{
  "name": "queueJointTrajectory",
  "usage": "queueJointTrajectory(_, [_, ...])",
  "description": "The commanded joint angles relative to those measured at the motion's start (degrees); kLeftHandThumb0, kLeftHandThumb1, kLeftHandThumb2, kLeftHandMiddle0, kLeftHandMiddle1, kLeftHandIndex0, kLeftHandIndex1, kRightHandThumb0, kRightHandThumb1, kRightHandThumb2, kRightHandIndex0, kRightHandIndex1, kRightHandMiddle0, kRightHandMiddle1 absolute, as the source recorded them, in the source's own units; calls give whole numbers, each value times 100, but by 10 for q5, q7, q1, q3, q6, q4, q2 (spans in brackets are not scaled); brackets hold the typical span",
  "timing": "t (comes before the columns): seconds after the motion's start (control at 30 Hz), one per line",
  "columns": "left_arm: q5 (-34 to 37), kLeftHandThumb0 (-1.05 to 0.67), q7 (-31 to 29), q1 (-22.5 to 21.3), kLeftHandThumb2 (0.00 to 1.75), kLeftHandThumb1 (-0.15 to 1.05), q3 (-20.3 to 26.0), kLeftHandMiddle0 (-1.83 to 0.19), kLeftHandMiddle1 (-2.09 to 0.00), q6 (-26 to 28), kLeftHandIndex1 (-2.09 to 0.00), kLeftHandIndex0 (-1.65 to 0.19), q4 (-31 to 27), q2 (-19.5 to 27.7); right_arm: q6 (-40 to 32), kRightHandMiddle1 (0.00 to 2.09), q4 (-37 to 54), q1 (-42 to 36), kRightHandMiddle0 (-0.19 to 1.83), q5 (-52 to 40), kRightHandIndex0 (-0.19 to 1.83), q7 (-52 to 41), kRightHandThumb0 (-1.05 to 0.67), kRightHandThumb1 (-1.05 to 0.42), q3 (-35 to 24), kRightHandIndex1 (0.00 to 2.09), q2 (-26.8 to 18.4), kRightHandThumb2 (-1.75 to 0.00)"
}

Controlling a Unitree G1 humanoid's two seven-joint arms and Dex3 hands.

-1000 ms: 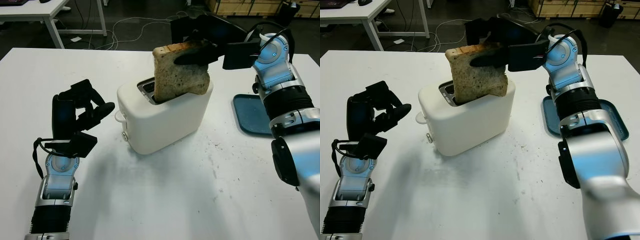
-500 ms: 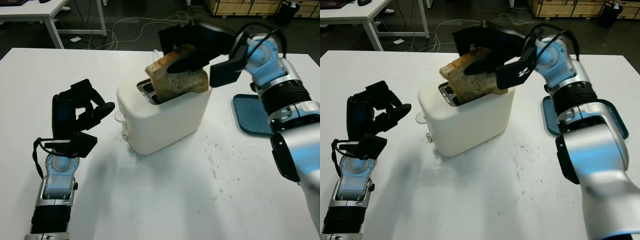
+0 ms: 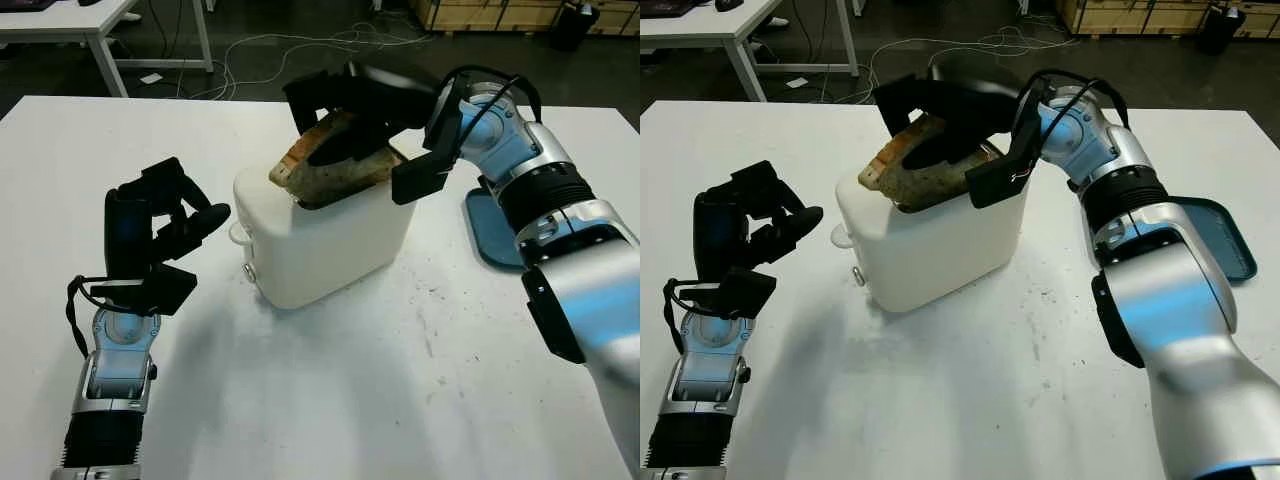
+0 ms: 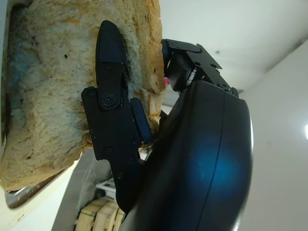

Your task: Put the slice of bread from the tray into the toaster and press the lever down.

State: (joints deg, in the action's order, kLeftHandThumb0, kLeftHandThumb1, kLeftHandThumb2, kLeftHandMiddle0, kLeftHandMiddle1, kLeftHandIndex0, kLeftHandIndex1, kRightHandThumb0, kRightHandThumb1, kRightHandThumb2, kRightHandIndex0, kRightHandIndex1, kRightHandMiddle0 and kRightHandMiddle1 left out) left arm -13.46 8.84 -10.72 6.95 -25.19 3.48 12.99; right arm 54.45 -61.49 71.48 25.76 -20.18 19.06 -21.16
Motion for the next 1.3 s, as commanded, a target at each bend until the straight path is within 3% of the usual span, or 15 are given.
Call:
queueJointTrajectory(0.0, [2,-87,2,1,15,92,0,-125,-174,5,-162,-102,-9,-2,10,175,-3,16,89,0,118,6,-50,-92,1,175,6,-37])
queueJointTrajectory(0.63, [2,-87,-1,4,16,92,2,-124,-174,2,-163,-101,-7,2,18,175,-11,9,88,-3,116,-1,-47,-92,-3,175,-15,-30])
queueJointTrajectory(0.87, [-2,-87,2,5,16,92,4,-124,-174,-1,-164,-100,-7,2,3,172,-17,3,86,15,113,-8,-63,-92,5,174,-44,-27])
queueJointTrajectory(0.93, [-2,-87,3,4,16,92,4,-124,-174,-2,-165,-101,-5,2,7,151,-22,2,86,11,105,-20,-70,-92,4,161,-53,-21])
queueJointTrajectory(1.0, [-3,-87,2,4,16,92,4,-125,-175,-1,-165,-101,-4,3,6,103,-22,4,91,17,101,-27,-74,-92,8,113,-62,-17])
queueJointTrajectory(1.1, [2,-86,-1,3,16,92,3,-124,-175,-5,-168,-100,-1,3,-5,34,-11,9,92,28,75,-45,-81,-92,17,44,-77,-13])
queueJointTrajectory(1.2, [4,-86,0,3,15,92,3,-124,-175,-7,-167,-100,0,2,-6,7,-3,10,82,23,60,-53,-81,-92,17,18,-82,-10])
queueJointTrajectory(1.27, [3,-86,0,3,15,92,3,-124,-175,-3,-166,-100,-2,1,-4,2,0,11,76,21,54,-52,-81,-92,16,14,-83,-10])
